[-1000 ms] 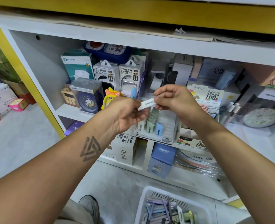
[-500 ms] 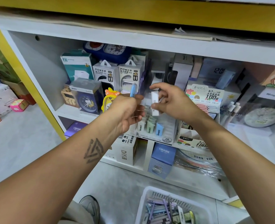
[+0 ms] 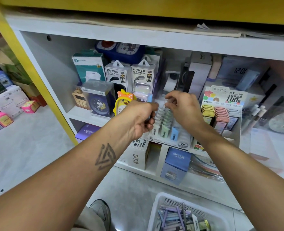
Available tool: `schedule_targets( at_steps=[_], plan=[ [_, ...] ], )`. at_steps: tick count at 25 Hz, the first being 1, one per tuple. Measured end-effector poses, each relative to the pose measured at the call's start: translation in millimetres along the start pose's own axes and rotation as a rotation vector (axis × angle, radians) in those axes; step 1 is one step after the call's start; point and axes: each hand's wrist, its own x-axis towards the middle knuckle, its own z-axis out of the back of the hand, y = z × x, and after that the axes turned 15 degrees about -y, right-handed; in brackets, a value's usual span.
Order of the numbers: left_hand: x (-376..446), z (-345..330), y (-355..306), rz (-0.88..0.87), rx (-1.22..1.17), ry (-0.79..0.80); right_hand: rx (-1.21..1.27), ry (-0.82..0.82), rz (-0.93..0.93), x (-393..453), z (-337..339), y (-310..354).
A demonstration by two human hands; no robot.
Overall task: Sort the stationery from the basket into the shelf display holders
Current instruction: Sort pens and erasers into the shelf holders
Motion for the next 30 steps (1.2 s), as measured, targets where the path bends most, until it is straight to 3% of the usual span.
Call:
schedule_targets(
  at_steps=[10, 19, 21, 24, 26, 30],
  plan=[
    [3.3, 4.0, 3.2, -0.045, -0.003, -0.027, 0.038, 0.013, 0.014, -1.3, -8.9, -3.4],
    [-3.5, 3.1, -0.4, -0.012, 0.030, 0.024, -0.135, 0.192, 0.114, 0.0, -2.3, 0.7],
    [-7.1, 2.1, -1.8, -0.002, 0.009, 0.083, 0.121, 0.185, -0.060, 3.6, 7.3, 7.0],
    [-15.8, 0.7, -6.3, 0.034, -0.038, 0.204, 0.766, 0.323, -0.386, 5.4, 30.6, 11.7],
    [-20.5, -1.7, -8.2, 0.091, -0.093, 0.286, 0.896, 0.395, -0.351, 1.7, 45.8, 7.9],
    [-27.1, -6.6, -6.4, 0.205, -0.179, 0.367, 0.872, 0.384, -0.268, -4.2, 67.2, -2.4]
  ],
)
